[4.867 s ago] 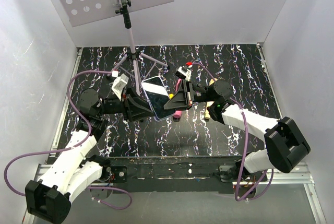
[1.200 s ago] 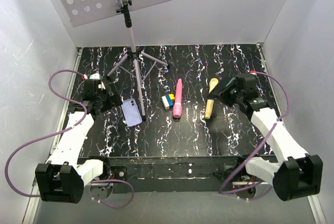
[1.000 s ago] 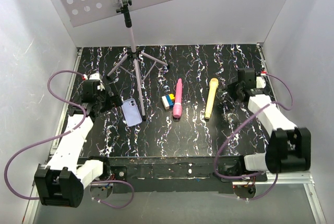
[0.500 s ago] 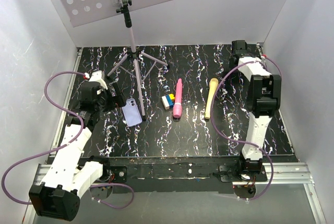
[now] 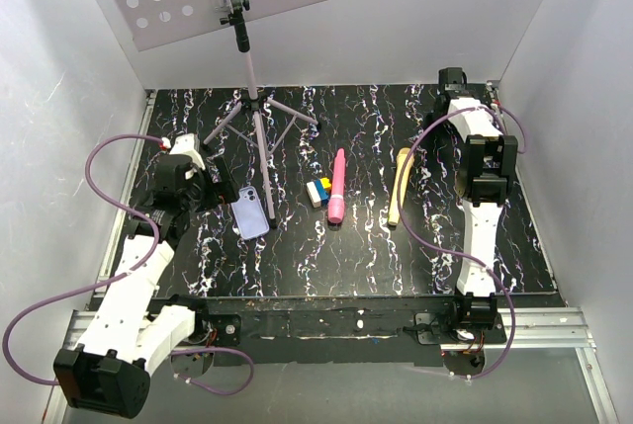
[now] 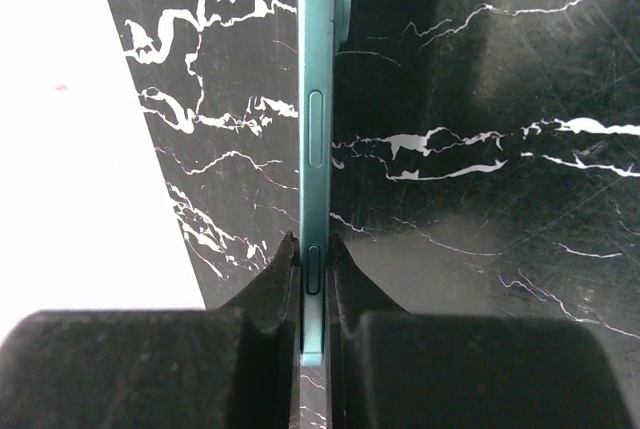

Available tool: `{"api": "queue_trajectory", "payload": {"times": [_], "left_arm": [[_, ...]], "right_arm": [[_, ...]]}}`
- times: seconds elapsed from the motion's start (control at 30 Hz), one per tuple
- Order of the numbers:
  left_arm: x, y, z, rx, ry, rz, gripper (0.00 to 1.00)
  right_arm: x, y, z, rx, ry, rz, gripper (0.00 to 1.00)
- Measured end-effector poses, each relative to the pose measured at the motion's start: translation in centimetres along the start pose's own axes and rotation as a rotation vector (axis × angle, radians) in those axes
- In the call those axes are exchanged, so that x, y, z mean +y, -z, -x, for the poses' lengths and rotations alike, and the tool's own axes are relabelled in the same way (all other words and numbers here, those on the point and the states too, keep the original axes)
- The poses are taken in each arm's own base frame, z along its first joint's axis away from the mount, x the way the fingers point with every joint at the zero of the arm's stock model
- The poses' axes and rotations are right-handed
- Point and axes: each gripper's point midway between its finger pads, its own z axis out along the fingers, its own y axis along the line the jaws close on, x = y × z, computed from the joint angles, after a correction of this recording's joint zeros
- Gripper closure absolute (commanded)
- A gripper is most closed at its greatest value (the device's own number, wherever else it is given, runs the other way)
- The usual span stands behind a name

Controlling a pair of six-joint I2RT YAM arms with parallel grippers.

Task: Take the phone out of the phone case
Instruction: Place the phone at the center of the board.

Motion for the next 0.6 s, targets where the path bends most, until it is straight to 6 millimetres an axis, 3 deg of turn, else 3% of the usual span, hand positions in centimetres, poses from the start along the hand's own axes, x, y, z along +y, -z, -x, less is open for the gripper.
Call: {"api": "queue_trajectory", "payload": {"times": [0.17, 0.4, 0.6], "left_arm": [[0.1, -0.4, -0.3, 0.019, -0.004, 0.008, 0.02], [0.2, -0.6, -0.4, 0.025, -0.008, 0.011, 0.02], [0.4, -0.7, -0.5, 0.032, -0.009, 0.016, 0.02]], "right_arm": [[0.2, -0.1, -0.1, 0.018, -0.006, -0.001, 0.80], [-0.5, 0.0, -1.1, 0.080, 0.013, -0.024, 0.24], [-1.5, 0.8, -0.9, 0.101, 0.085, -0.040, 0.16]]}}
